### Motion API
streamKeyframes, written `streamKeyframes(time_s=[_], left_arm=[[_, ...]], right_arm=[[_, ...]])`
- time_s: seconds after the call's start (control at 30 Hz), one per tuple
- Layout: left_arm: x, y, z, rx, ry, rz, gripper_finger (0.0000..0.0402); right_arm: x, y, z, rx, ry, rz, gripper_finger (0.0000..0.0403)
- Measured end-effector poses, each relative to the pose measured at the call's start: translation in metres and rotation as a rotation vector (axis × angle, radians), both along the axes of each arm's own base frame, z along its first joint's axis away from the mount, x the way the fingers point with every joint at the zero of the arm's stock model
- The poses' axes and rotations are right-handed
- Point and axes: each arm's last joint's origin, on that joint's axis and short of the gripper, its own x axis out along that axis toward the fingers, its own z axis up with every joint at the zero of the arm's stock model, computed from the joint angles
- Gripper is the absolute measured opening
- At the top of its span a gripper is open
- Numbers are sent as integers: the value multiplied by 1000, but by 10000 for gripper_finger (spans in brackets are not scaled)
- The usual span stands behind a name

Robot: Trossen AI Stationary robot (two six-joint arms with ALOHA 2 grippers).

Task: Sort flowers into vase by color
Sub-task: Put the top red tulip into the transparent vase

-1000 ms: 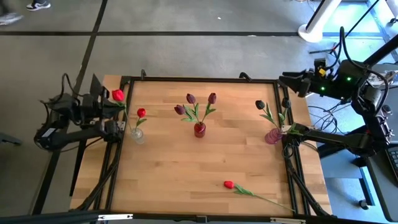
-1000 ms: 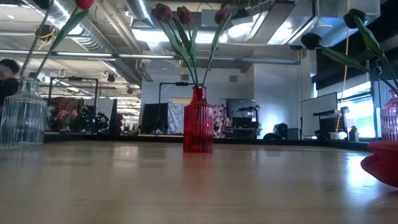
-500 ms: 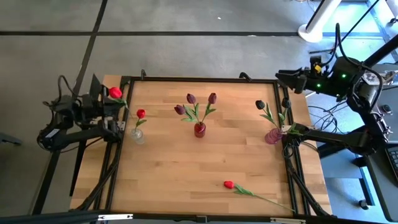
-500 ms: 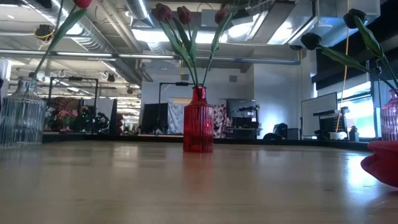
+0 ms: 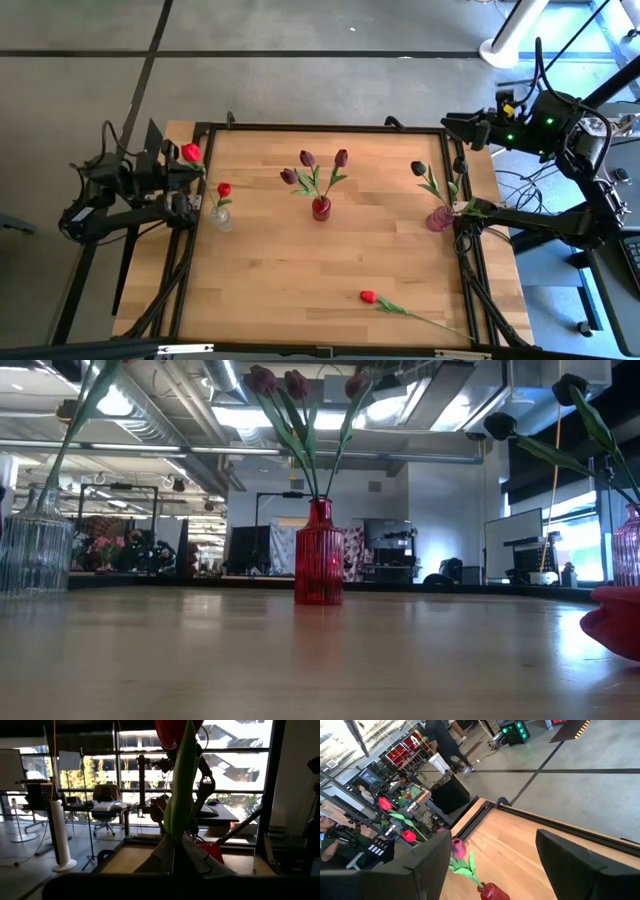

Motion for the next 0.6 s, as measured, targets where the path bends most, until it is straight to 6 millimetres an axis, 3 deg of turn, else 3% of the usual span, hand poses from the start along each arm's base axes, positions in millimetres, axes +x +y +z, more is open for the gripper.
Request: streamKeyframes(time_s=[0.23,0.47,0.6], left_arm=[[1,0,-11,-75,102,-3,12],[-8,-2,-1,-185,52,-11,66],[-12,-4,-4,-347,136,-18,97]], right_arm=[[0,0,0,-3,1,1,289],[0,0,0,-4,2,1,289],[0,0,0,-10,5,3,289]])
